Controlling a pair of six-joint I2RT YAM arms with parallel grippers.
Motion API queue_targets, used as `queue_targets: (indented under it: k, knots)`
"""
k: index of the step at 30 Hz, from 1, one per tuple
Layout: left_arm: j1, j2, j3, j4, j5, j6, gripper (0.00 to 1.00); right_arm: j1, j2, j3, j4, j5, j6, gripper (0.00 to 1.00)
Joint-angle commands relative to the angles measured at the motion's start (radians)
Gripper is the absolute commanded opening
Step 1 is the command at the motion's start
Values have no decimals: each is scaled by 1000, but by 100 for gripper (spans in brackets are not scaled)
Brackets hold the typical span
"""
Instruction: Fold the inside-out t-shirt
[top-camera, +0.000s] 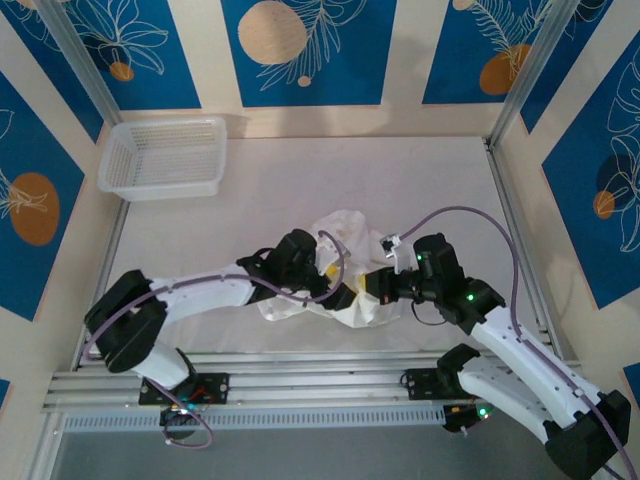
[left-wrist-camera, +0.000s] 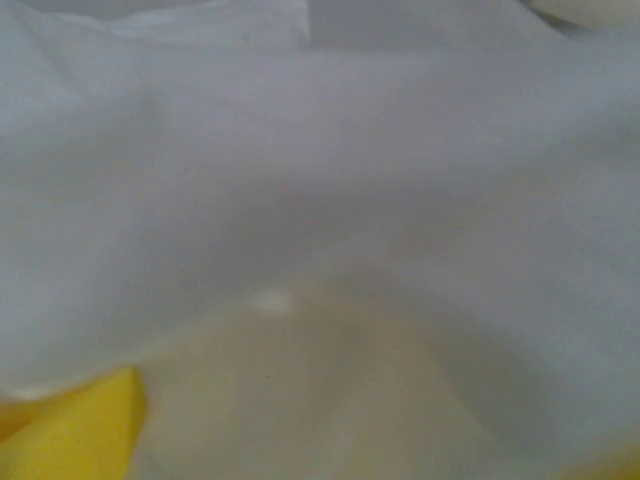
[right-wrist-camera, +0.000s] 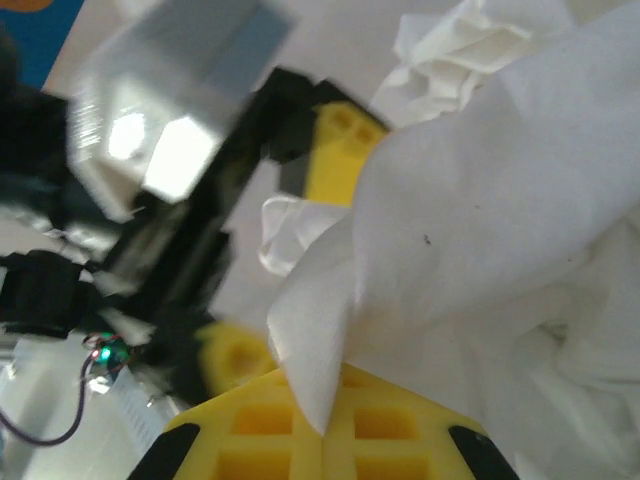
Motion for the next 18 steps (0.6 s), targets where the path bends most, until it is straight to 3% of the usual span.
queue_targets:
  k: [1, 6, 9, 12, 16, 18]
  knots:
    - [3, 44, 77, 81, -100, -39, 86, 9, -11, 31, -4, -99, 7, 0]
    - [25, 0, 40, 180, -18, -73, 73, 6, -24, 27, -52, -84, -10, 0]
    - [28, -30, 23, 196, 55, -40, 60, 5, -35, 22, -53, -78, -6, 0]
    - [29, -50, 4, 211, 105, -17, 45, 2, -37, 25, -48, -75, -2, 0]
    - [28, -50, 3, 201, 113, -2, 0, -4, -40, 34, -68, -50, -8, 0]
    - [30, -46, 5, 178, 97, 6, 0, -9, -50, 35, -92, 12, 2, 0]
